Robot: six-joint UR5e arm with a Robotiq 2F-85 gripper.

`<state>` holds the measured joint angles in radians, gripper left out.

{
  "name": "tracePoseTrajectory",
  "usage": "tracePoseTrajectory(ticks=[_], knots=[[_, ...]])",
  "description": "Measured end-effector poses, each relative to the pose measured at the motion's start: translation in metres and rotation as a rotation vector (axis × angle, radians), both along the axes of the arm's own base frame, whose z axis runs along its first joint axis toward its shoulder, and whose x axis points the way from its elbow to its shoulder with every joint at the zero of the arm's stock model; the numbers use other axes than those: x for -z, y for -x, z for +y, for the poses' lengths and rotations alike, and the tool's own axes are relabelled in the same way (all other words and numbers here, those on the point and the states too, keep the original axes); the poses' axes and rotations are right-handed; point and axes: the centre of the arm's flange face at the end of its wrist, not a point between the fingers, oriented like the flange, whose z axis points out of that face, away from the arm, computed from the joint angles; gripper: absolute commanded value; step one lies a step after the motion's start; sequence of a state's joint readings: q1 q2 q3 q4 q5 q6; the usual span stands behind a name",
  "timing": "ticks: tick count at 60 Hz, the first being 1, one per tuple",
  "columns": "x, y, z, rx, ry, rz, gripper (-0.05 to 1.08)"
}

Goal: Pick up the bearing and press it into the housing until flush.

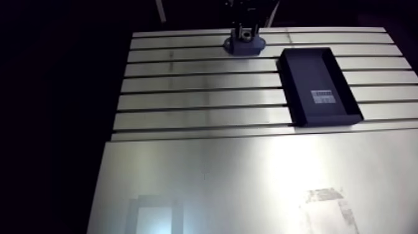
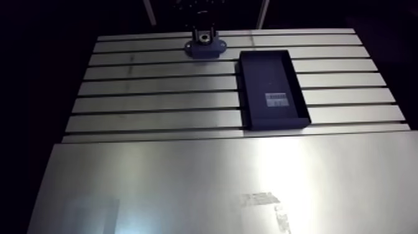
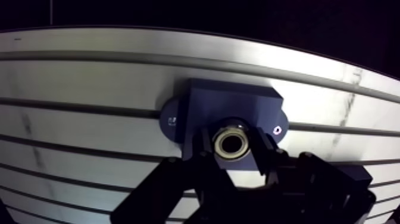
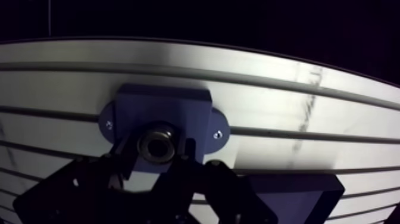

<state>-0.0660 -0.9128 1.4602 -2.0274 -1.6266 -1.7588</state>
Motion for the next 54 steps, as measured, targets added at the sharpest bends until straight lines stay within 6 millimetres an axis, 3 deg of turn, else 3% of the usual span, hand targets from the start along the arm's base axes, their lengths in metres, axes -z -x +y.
tracePoseTrajectory(ticks=[54], knots=[[0.0025,0.001,0.001,0.0,0.0,-0.002,0.82]])
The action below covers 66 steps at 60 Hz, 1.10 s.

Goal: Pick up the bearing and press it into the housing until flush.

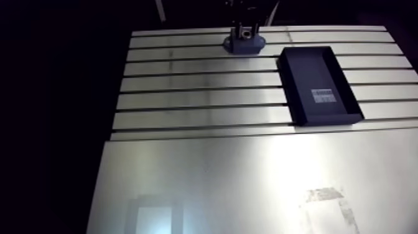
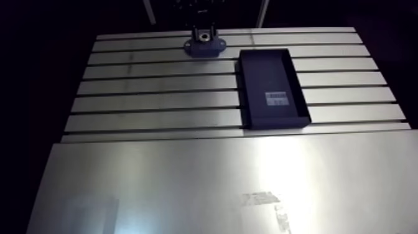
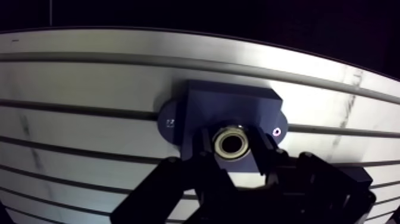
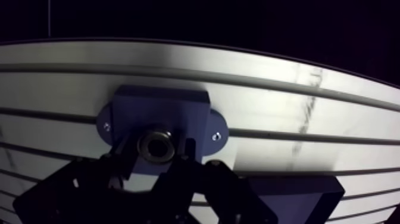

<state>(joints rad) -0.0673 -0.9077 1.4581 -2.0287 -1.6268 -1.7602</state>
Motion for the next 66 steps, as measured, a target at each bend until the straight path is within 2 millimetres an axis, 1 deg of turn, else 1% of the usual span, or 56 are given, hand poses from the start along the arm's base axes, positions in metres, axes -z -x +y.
tracePoseTrajectory(ticks=[7,8,9,10,11,12,13,14,15,27,37,38,39,40,41,42,43,44,45,46,47,48,55,66], knots=[[0.001,0.0,0.0,0.0,0.0,-0.001,0.81],[0.001,0.0,0.0,0.0,0.0,-0.001,0.77],[0.001,0.0,0.0,0.0,0.0,-0.001,0.77],[0.001,0.0,0.0,0.0,0.0,-0.001,0.6],[0.001,0.0,0.0,0.0,0.0,-0.001,0.6],[0.001,0.0,0.0,0.0,0.0,-0.001,0.33],[0.001,0.0,0.0,-0.001,0.0,-0.001,0.33],[0.001,0.0,0.0,-0.001,0.0,-0.001,0.1],[0.001,0.0,0.0,-0.001,0.0,-0.002,0.02],[0.0,-0.001,0.001,-0.001,-0.002,-0.002,0.01],[-0.01,0.0,0.004,0.005,0.0,0.013,0.01],[-0.012,0.0,0.004,0.005,0.0,0.016,0.11],[-0.014,0.0,0.004,0.006,0.001,0.019,0.11],[-0.017,0.0,0.004,0.006,0.001,0.022,0.34],[-0.019,0.0,0.004,0.006,0.001,0.025,0.34],[-0.022,0.0,0.003,0.006,0.002,0.028,0.66],[-0.025,-0.001,0.003,0.006,0.002,0.031,0.66],[-0.028,-0.001,0.003,0.007,0.002,0.033,0.9],[-0.031,-0.001,0.003,0.008,0.002,0.036,0.9],[-0.034,-0.001,0.002,0.009,0.002,0.037,1.03],[-0.036,-0.002,0.002,0.011,0.002,0.039,1.03],[-0.039,-0.002,0.002,0.014,0.002,0.041,1.07],[-0.051,-0.003,0.003,0.045,0.001,0.043,1.08],[-0.053,-0.005,0.005,0.077,-0.004,0.013,1.08]])
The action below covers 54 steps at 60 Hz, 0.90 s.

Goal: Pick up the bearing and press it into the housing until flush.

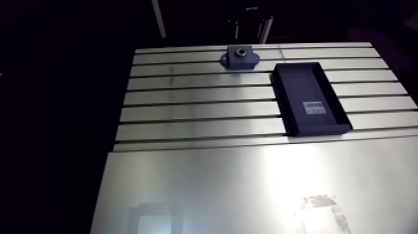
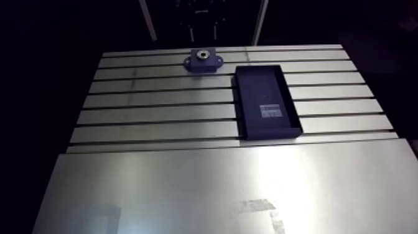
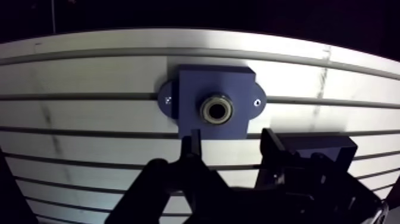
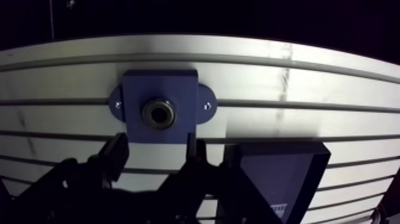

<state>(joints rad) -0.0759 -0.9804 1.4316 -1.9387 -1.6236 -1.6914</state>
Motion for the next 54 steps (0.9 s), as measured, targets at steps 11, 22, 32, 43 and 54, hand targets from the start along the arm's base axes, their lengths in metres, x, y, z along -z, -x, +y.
tracePoseTrajectory(ticks=[11,22,32,43,54], knots=[[0.002,0.001,0.001,0.011,0.001,-0.018,1.08],[0.007,0.002,0.001,0.015,0.003,-0.021,1.08],[0.018,0.005,0.001,0.017,0.006,-0.018,1.08],[0.025,0.006,0.0,0.019,0.016,-0.016,1.08],[0.029,0.005,-0.001,0.019,0.027,-0.013,1.08]])
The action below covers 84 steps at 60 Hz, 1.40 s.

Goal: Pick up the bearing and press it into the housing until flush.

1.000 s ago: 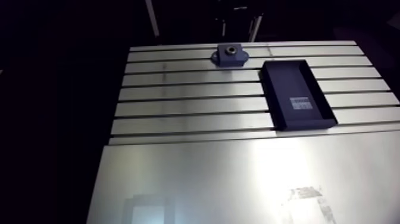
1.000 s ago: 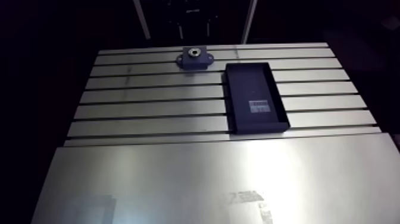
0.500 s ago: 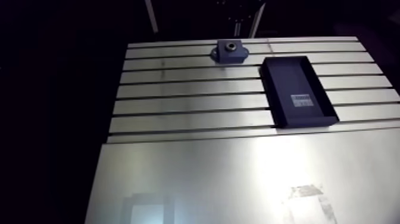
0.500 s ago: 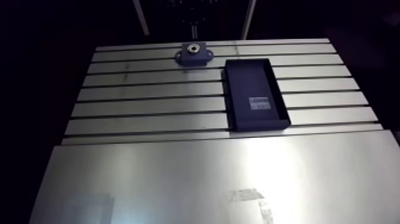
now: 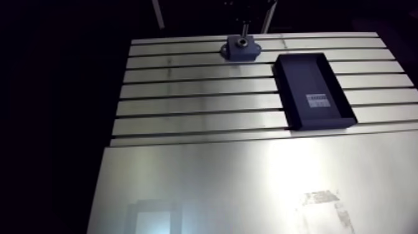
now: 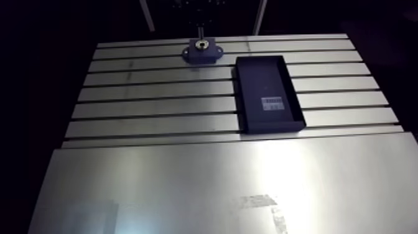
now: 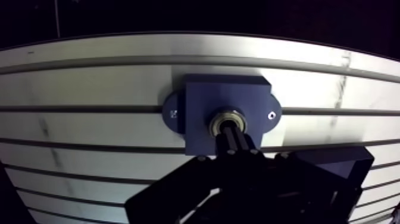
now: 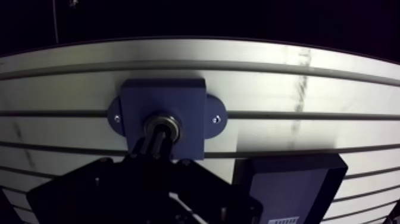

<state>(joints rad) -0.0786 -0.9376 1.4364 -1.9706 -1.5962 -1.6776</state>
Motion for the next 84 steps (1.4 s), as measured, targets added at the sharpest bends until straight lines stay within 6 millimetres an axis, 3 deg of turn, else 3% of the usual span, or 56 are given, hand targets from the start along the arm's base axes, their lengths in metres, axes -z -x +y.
tracePoseTrajectory(ticks=[84], knots=[[0.018,-0.003,0.0,-0.011,0.001,-0.009,1.08]])
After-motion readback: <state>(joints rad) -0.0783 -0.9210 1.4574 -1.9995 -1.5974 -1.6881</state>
